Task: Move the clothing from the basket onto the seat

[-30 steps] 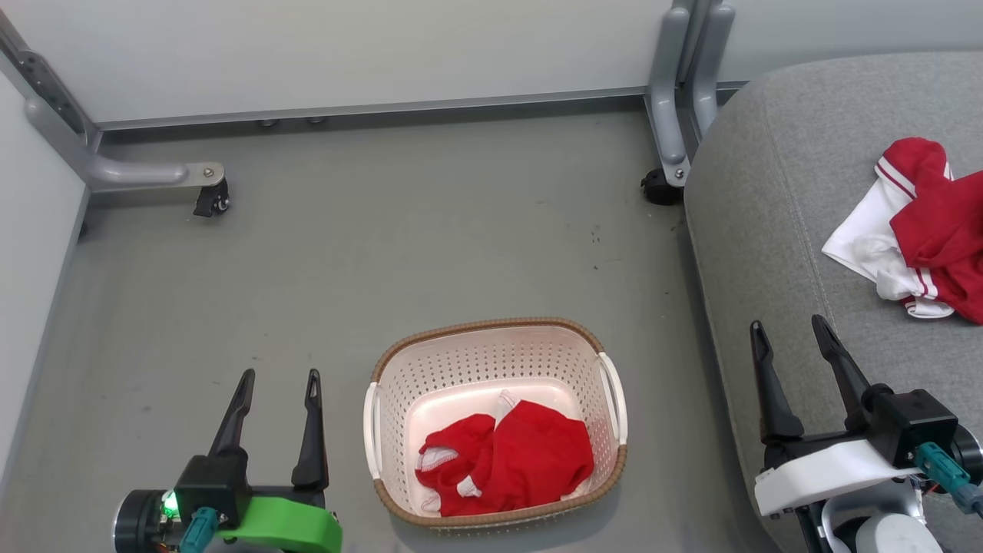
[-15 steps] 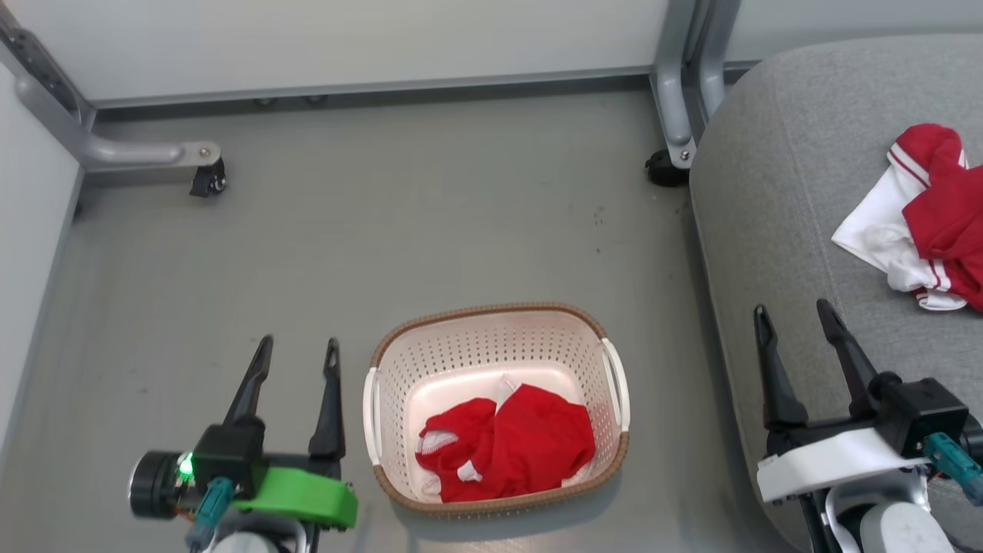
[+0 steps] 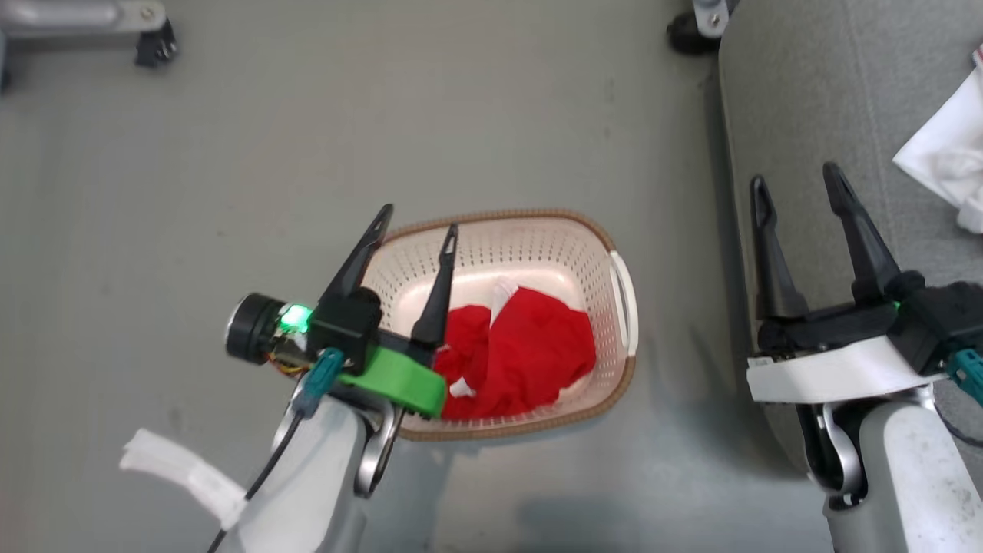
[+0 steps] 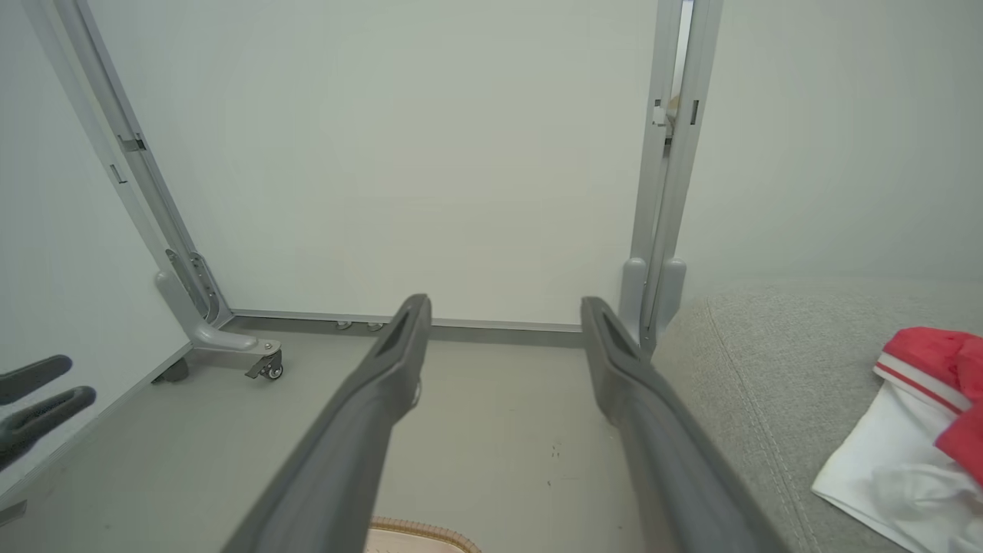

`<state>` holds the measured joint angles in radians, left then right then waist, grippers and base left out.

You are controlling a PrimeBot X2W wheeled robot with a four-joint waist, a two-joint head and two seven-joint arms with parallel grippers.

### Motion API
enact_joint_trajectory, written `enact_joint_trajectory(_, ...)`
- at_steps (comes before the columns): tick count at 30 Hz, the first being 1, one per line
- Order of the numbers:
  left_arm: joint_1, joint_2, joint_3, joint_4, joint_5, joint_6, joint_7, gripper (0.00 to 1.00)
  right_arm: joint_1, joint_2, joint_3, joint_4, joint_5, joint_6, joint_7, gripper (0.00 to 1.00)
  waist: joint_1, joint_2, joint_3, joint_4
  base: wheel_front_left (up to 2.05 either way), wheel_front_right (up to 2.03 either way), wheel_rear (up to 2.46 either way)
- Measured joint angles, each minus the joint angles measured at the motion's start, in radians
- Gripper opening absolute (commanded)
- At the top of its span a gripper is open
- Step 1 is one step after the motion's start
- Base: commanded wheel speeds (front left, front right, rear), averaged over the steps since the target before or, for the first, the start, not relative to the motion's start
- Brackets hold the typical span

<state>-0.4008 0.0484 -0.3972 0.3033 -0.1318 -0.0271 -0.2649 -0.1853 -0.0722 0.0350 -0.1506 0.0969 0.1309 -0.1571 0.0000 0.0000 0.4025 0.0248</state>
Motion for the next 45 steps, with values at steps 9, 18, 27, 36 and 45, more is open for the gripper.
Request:
enact_joint_trajectory(9,-0.188,-0.002,-0.135,0.23,-0.039,0.018,0.0,1.0,-0.126,-0.003,0.047,0.006,0.008,0.0,-0.048,1.0,0.0,0.0,0.197,-0.037,0.0,0.0,0.0)
enact_joint_trajectory(18,-0.356,-0.002,-0.21,0.552,-0.069,0.008,0.01,1.0,-0.202,0.008,0.094,0.04,0.04,0.0,-0.089,1.0,0.0001,0.0,0.363,-0.111,0.0,0.0,0.0)
enact_joint_trajectory(27,-0.473,0.02,-0.233,0.792,-0.063,-0.025,0.076,1.0,-0.259,0.02,0.164,0.073,0.091,0.0,-0.105,1.0,0.0001,0.0,0.484,-0.22,0.0,0.0,0.0)
enact_joint_trajectory(36,-0.553,0.068,-0.2,0.918,-0.105,-0.015,0.177,1.0,-0.298,0.021,0.212,0.06,0.167,0.0,-0.105,1.0,0.0001,0.0,0.578,-0.31,0.0,0.0,0.0)
enact_joint_trajectory(45,-0.578,0.1,-0.216,0.958,-0.109,-0.026,0.258,1.0,-0.313,0.021,0.232,0.062,0.209,0.0,-0.105,1.0,0.0001,0.0,0.631,-0.368,0.0,0.0,0.0)
